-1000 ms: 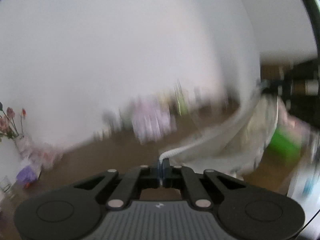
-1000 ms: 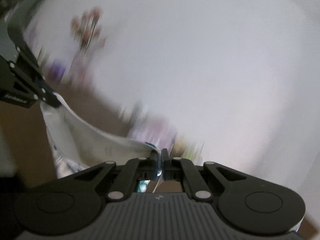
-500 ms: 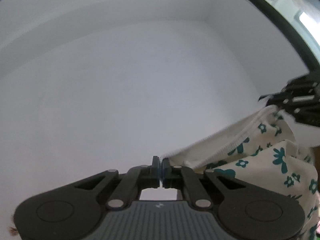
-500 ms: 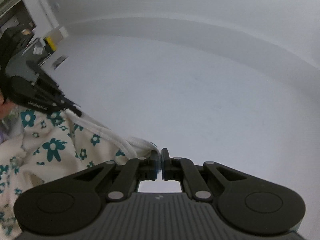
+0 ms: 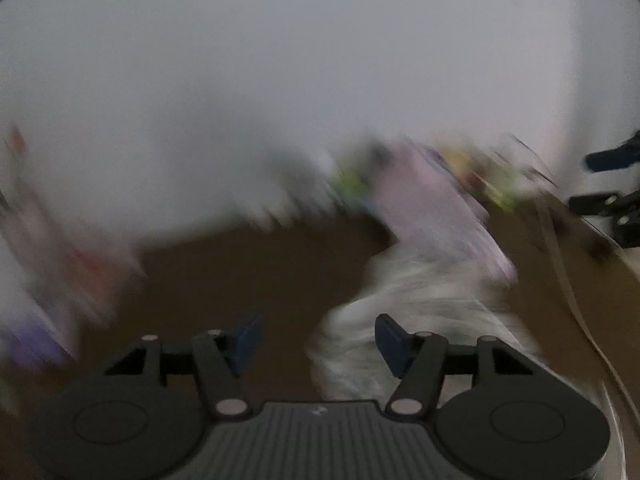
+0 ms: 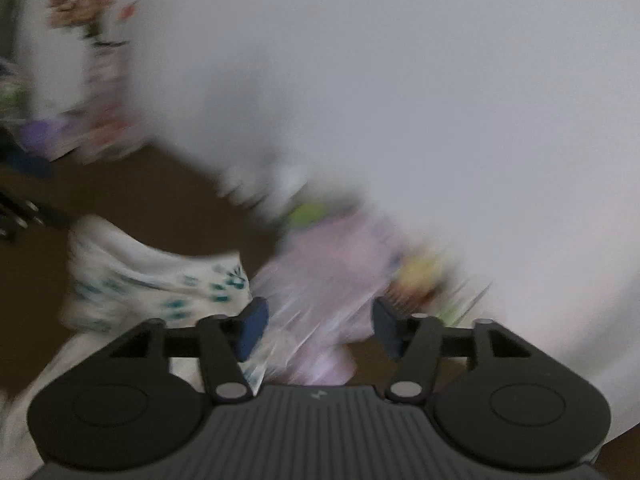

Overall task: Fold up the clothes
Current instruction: 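Lay the flowered garment flat on the table and open both grippers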

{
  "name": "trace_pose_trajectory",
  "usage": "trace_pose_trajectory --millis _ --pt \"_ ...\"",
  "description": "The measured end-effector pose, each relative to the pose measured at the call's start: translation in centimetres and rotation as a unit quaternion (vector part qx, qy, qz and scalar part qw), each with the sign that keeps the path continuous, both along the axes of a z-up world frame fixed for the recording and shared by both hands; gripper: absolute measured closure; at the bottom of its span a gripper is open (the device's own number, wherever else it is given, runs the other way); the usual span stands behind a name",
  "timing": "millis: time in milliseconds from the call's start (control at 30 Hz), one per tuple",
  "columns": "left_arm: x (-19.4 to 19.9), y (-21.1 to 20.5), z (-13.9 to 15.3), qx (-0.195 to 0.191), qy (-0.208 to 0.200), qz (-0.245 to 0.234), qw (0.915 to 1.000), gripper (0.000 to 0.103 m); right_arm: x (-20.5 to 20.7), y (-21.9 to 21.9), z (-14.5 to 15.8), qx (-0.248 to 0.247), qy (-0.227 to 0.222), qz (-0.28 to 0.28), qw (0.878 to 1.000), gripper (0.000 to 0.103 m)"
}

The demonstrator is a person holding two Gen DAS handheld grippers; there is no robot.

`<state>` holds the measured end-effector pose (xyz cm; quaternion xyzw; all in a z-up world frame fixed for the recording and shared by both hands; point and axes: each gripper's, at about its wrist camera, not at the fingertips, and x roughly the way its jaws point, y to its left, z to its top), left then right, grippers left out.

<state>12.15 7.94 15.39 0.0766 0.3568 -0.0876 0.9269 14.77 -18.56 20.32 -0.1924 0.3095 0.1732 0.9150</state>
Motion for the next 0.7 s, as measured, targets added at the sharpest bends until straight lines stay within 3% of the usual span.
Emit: trace_pose_trajectory --millis 67,133,200,267,300,333,367,433,533,567,600,633,700 --pt "-2.8 0.3 -3.1 -0.028 0.026 -0.026 0.9990 0.033 -1.9 -1.8 -3.7 0.027 0.056 0.007 0.998 0.032" --pt "-6.1 -0.9 -6.0 -0.023 0.024 -0.035 0.9988 0.019 -5.5 -1.9 -7.5 0.039 0.107 0.030 0.993 0.032" --pt "-9.4 -2.3 -8.8 -0.015 0.021 -0.047 0.9986 0.019 -9.6 -1.0 -10.7 0.035 0.129 0.026 0.991 0.032" --pt "-11.9 -3.8 -10.8 0.025 0.005 -0.063 0.9977 0.022 -12.0 -1.1 -13.6 0.038 0.136 -0.003 0.990 0.035" --pt "-12.5 -4.4 -11.7 0.047 0.006 -0.057 0.9973 0.029 -12.9 -1.3 -14.6 0.045 0.136 -0.018 0.990 0.055" --pt "-13.0 -4.7 -12.4 0.063 0.006 -0.053 0.9966 0.051 -13.7 -1.5 -15.1 0.068 0.134 -0.032 0.988 0.071" --pt "-13.2 -4.1 -12.6 0.060 0.003 -0.056 0.9966 0.069 -14.5 -1.6 -15.7 0.107 0.137 -0.049 0.984 0.094" --pt "-13.3 -2.4 -12.5 0.066 0.000 -0.045 0.9968 0.079 -15.8 -0.8 -15.7 0.178 0.134 -0.046 0.974 0.095" --pt "-12.1 1.4 -11.8 0.096 0.010 0.045 0.9943 0.081 -17.2 0.6 -16.2 0.243 0.157 -0.015 0.957 0.096" --pt "-12.1 2.2 -11.1 0.091 0.015 0.068 0.9934 0.080 -17.4 0.7 -16.1 0.240 0.150 -0.019 0.959 0.092" --pt "-12.4 2.8 -10.3 0.081 0.016 0.083 0.9932 0.080 -17.8 0.5 -15.6 0.214 0.117 -0.039 0.969 0.081" --pt "-13.4 3.0 -9.3 0.053 0.000 0.073 0.9959 0.073 -18.2 0.4 -15.1 0.188 0.084 -0.058 0.977 0.075" --pt "-15.3 2.9 -7.9 -0.001 -0.032 0.054 0.9980 0.045 -19.0 -0.1 -13.8 0.154 0.019 -0.077 0.985 0.071"
